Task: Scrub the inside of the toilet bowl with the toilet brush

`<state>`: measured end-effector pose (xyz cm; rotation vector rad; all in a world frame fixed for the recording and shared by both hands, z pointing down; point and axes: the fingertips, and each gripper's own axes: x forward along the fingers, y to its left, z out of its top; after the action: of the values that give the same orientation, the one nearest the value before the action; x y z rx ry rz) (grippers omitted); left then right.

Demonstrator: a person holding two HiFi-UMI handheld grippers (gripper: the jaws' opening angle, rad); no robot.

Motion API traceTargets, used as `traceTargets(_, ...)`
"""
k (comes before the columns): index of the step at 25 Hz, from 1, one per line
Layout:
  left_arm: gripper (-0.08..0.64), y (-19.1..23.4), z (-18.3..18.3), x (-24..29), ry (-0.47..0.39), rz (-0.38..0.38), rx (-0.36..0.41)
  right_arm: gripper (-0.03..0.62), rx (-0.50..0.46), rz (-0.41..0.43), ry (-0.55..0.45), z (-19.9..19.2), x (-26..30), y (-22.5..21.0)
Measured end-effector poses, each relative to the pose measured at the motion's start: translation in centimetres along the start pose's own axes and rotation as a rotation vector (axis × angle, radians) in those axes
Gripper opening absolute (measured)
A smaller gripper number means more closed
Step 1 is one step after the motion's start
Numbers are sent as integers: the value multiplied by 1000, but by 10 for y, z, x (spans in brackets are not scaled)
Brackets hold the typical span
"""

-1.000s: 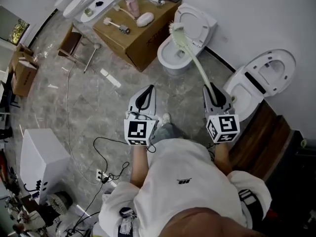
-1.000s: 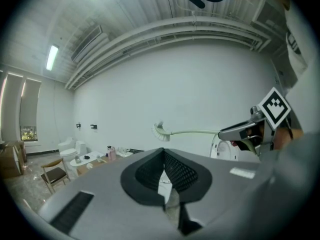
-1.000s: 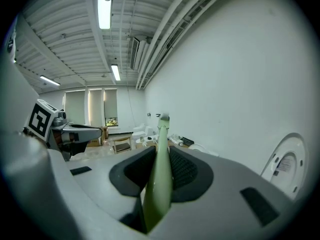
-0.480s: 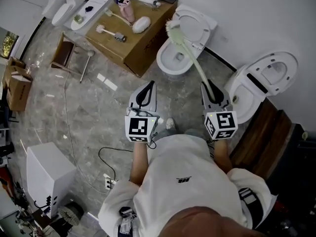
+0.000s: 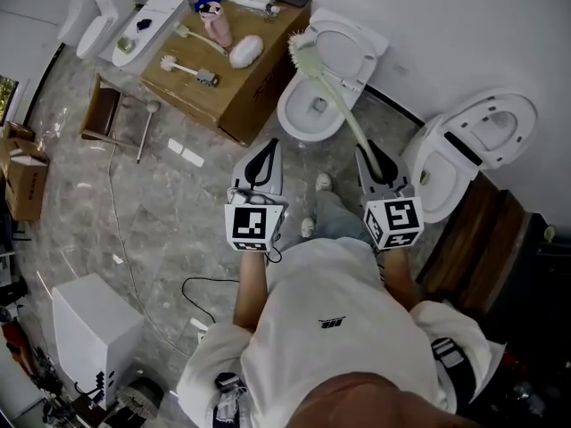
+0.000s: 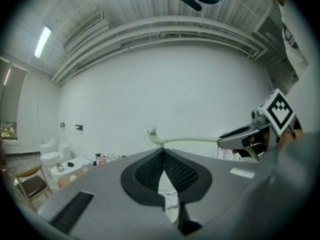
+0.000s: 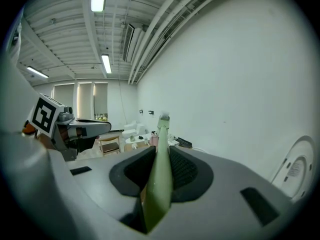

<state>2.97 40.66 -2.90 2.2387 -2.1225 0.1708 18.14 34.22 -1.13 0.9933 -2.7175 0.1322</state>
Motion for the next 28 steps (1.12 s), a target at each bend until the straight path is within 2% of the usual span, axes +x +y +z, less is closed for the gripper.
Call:
traceTargets(12,10,38,-13,77,13,-30,-22,78,9,20,46,-6,83,-28)
traceTargets(23,9,86,-35,194,74,-13,-81,78,31,72,156,-21,196,-98)
traceTargets(28,10,102,-60,243,118,-9,-90,78,64,88,214,-41,240,-127)
